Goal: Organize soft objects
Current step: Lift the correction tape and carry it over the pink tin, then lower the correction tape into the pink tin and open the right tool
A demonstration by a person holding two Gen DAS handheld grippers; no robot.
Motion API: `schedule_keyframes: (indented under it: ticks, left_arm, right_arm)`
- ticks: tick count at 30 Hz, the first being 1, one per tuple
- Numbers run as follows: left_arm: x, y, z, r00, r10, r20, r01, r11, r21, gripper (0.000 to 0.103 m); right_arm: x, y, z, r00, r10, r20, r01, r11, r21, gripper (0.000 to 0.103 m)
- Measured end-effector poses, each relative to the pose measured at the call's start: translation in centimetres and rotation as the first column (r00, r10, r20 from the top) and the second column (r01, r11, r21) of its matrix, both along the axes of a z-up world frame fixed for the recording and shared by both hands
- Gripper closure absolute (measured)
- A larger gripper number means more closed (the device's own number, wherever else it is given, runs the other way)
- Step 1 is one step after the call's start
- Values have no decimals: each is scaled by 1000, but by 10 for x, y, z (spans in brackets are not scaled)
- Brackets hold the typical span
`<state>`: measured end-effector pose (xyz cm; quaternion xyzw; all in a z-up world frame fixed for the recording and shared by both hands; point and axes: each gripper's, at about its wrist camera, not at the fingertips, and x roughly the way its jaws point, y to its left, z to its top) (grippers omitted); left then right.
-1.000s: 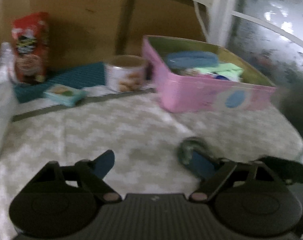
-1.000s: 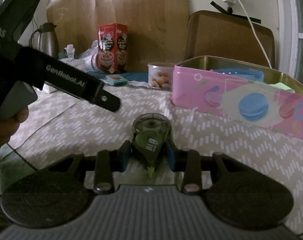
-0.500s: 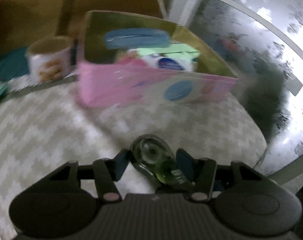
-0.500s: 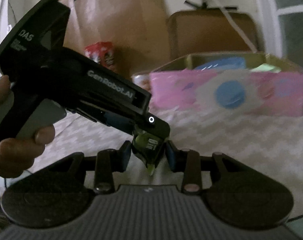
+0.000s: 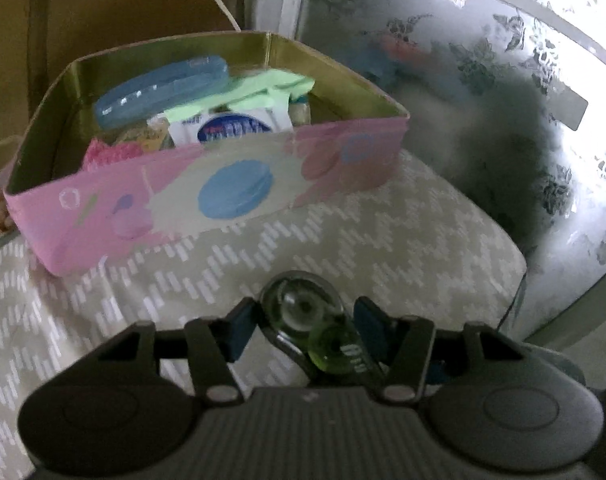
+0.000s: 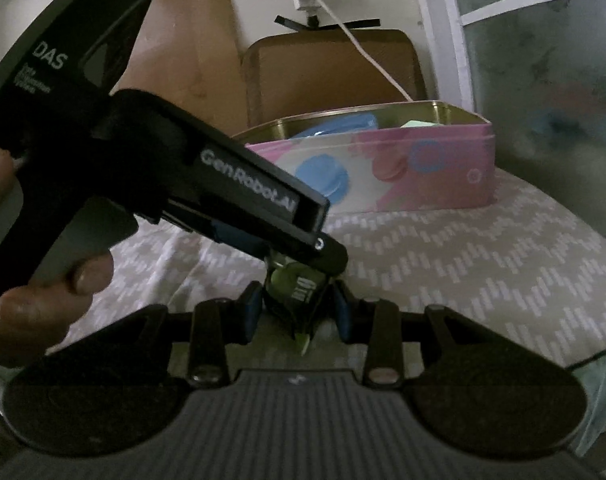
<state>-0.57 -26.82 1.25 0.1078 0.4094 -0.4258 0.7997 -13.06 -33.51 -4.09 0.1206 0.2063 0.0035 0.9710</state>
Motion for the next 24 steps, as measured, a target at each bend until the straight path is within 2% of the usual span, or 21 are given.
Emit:
schedule_keyframes:
  ticks: [2,5,8,11,14,17,19,21,23,24]
  left_arm:
    - [1,2,15,1000,1,24,0,1000,-32,49]
    - [4,3,46,995,5,105,3,997,-81,47]
    - [17,1,73,983,34,179,-12,993,-118,47]
    - [44,-9,87,976,67,207,-37,989,-144,46]
    - [73,-32,83,975,95,201,-66,987,-148,42]
    - [101,-58,69,967,131,217,-110,988,-106,26]
    - [116,-67,58,960,176,216,-167,984,-59,27]
    - [127,-65,52,963,210,167,-207,978,-36,29]
    - [129,-53,50,970,211,121,-203,977,-71,29]
    - [126,-49,50,969,212,130,-204,976,-73,24]
  right_arm:
    - [0,-2,6,999,2,35,-2,1000,-7,63]
    - [3,-6,28,993,7,119,-5,1000,-19,63]
    - [19,-14,51,981,10,196,-5,1000,-26,63]
    - [46,-20,65,968,9,250,5,999,-53,63]
    - [84,-27,67,967,-18,256,45,994,-100,63]
    - [129,-41,61,976,-82,202,106,988,-108,62]
    - [155,-49,53,979,-130,155,150,980,-129,61]
    - [163,-55,47,979,-172,111,187,972,-145,59]
    - [148,-61,47,978,-168,120,178,981,-76,59]
    - [136,-63,48,978,-159,139,166,985,-42,59]
